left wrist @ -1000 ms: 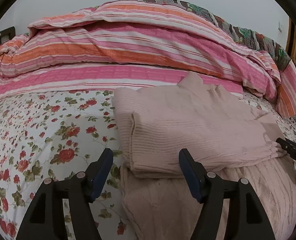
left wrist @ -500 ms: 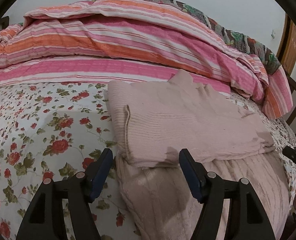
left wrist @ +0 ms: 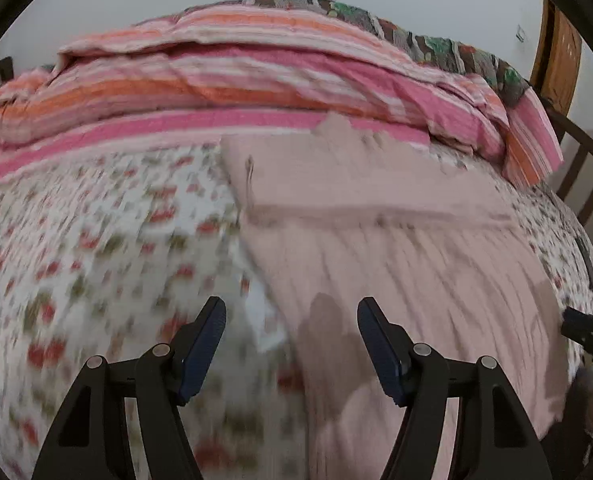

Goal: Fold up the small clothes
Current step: 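Move both tools to the sweater hem and grasp it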

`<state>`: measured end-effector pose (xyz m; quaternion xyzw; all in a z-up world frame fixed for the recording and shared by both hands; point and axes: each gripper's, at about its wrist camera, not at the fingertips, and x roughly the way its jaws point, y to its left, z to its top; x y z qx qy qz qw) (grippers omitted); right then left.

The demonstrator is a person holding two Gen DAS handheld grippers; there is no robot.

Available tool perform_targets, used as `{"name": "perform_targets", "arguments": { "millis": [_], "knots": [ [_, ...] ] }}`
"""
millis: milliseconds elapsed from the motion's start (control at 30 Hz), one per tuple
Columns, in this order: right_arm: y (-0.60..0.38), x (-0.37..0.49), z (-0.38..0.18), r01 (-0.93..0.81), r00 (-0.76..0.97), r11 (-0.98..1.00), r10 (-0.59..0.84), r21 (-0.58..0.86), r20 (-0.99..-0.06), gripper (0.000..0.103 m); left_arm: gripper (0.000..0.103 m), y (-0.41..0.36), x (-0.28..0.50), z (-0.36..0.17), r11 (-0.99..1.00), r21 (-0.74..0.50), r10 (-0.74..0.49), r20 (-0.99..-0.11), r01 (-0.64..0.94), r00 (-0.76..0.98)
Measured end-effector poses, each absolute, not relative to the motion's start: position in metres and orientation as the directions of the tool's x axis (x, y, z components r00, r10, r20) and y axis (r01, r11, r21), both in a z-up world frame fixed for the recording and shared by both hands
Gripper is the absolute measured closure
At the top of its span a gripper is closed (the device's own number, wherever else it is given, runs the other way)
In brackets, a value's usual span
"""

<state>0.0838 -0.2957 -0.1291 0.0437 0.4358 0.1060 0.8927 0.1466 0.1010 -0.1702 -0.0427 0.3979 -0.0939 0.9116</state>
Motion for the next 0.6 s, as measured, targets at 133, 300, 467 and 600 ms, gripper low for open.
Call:
{"name": "perform_targets", "arguments": {
  "millis": [133, 300, 467, 600],
  "knots": [
    [-0.288, 0.060, -0.142, -0.179, 0.575, 0.971, 0.233, 0.158, -0.784, 0.063, 0.038, 0.117, 0.089, -0.183, 0.967, -0.228, -0.248, -0.725, 0.116, 0.642],
    [-0.287, 0.037, -0.157, -0.198, 0.536, 0.961, 0.273, 0.195, -0.799, 0.067, 0.049, 0.125, 0.035, -0.203, 0.945, -0.317, -0.296, -0.722, 0.081, 0.626],
    [-0.273, 0.024, -0.166, -0.230, 0.520, 0.957, 0.272, 0.174, -0.810, 0.069, 0.062, 0.114, 0.022, -0.219, 0.923, -0.378, -0.343, -0.729, 0.068, 0.592],
    [-0.265, 0.025, -0.169, -0.239, 0.515, 0.957, 0.271, 0.167, -0.813, 0.086, 0.074, 0.099, 0.027, -0.223, 0.933, -0.355, -0.312, -0.735, 0.050, 0.602]
  ]
}}
